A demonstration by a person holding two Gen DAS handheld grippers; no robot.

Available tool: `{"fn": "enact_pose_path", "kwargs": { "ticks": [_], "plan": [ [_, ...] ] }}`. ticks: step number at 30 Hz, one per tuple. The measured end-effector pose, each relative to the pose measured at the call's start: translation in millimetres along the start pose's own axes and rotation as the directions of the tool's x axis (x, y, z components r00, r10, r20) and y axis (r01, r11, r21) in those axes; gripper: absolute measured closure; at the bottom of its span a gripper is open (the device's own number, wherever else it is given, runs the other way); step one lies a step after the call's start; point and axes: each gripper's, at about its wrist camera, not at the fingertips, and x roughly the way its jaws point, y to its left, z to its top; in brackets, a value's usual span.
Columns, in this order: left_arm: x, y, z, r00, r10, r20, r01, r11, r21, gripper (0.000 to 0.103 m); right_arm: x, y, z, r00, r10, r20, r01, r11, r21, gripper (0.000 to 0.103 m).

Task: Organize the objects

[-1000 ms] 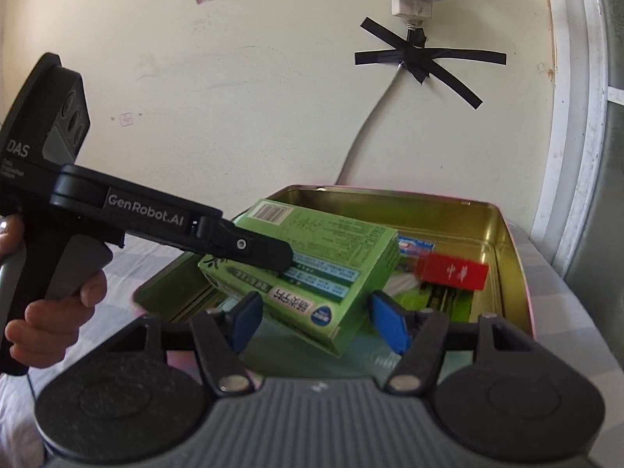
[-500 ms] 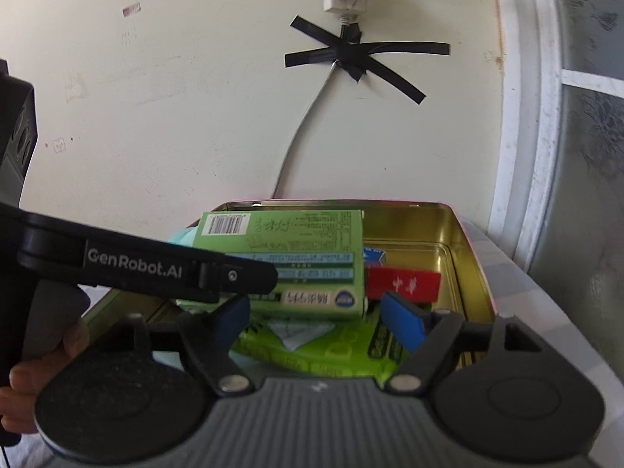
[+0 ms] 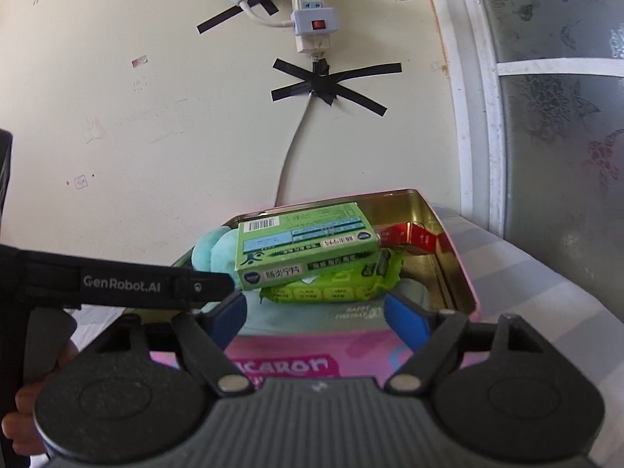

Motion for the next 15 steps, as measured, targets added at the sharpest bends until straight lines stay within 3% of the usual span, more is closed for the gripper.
{"fn": "enact_pose_path", "kwargs": {
  "ticks": [9,15],
  "plan": [
    [-34,0,-36,0.996,0.083,0.019,-0.083,0.997,0.009,0.017,-36,8,-24,1.0,-0.012,0.008,0.011,1.0,0.016,0.019],
    [-53,-4,-61,0.992,0.118,0.038,-0.119,0.992,0.026,0.01,-51,10,-41,1.0,0.002,-0.014,-0.001,0.999,0.05,0.018]
  ]
}}
